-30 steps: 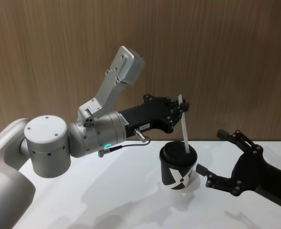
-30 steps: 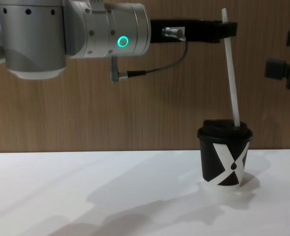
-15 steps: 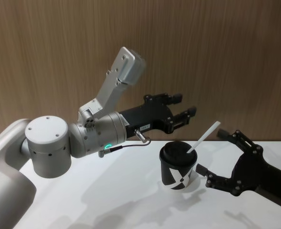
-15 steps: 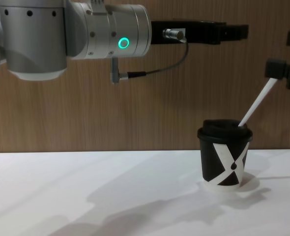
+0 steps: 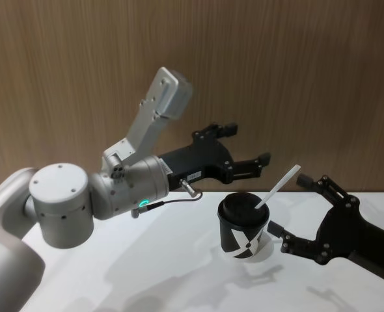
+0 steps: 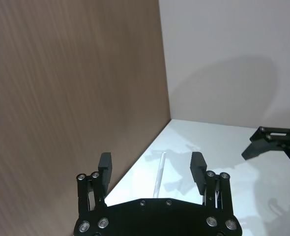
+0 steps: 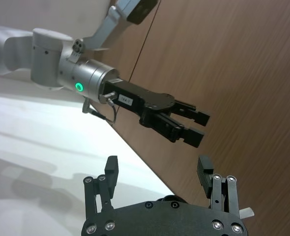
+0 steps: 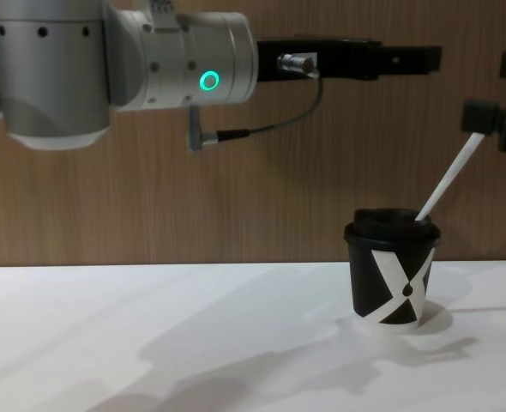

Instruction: Pick up the straw with one hand, pass it to the other hand, and insert it into the cup.

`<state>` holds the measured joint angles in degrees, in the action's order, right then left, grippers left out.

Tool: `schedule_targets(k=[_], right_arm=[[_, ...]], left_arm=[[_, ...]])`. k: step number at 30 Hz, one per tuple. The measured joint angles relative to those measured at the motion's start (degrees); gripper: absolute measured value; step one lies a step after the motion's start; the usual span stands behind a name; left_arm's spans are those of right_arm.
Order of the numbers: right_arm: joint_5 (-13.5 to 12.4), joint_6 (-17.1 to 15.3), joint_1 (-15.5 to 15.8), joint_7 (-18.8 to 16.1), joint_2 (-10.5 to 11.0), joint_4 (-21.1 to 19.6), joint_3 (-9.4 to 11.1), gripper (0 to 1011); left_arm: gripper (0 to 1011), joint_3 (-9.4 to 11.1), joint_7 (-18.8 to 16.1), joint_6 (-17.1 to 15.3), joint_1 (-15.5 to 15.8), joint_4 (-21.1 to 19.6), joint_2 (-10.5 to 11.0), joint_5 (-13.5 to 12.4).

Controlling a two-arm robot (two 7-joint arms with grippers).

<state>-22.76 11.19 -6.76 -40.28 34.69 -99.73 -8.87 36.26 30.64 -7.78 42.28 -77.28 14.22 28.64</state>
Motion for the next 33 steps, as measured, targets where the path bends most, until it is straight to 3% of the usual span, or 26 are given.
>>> schedule_targets(k=[9,20,33], right_arm=[[-1.54,-2.08,-1.19,2.46,-1.78,-0.95,0.11,1001],[-3.61,-5.96,-3.81,8.62,-5.78,-2.42,0.41,1001],[-5.76,-10.25,-5.36,14.65,-9.01,-3.81,0.81,1001]], left_arm=[[1003,-2.41,-1.95,2.85,-4.12,-2.82,1.37,0.48],[1003,-5.72,-5.49,5.86,-9.52,-5.94,2.77,0.58],[1003,-7.98,-7.82,8.81,-12.84,-7.20,2.65,0.46]])
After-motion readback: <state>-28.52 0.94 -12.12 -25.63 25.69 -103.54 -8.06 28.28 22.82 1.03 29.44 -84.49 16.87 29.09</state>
